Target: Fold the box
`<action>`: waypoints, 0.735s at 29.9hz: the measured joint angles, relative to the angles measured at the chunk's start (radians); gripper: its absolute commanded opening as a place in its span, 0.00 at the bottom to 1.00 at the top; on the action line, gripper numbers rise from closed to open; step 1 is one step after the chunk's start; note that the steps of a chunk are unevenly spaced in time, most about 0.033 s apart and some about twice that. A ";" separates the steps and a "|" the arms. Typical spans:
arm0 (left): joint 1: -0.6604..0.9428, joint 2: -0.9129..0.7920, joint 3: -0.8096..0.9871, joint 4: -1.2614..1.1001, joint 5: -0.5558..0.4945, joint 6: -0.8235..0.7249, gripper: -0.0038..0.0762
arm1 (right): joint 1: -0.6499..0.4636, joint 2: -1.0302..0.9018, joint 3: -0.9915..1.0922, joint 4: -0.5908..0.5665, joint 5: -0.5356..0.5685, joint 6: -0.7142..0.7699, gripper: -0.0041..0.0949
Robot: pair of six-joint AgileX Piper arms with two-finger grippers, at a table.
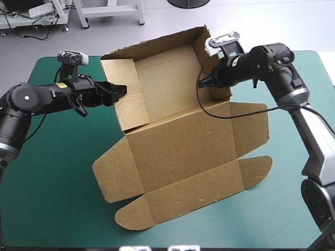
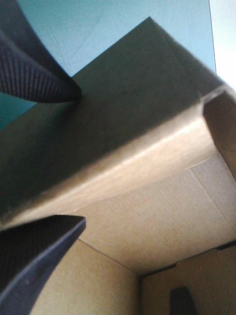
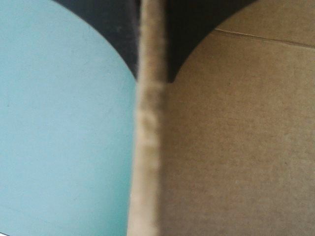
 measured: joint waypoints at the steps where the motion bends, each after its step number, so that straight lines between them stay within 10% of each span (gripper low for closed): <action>1: -0.022 0.005 0.000 0.044 -0.014 -0.038 0.62 | 0.000 0.000 0.000 -0.001 0.000 0.000 0.02; 15: -0.209 0.096 -0.021 0.385 -0.173 -0.486 0.43 | -0.003 0.012 0.002 -0.084 0.009 0.045 0.02; 22: -0.209 0.162 -0.146 0.474 -0.088 -0.541 0.42 | -0.003 0.026 0.002 -0.069 0.001 0.106 0.02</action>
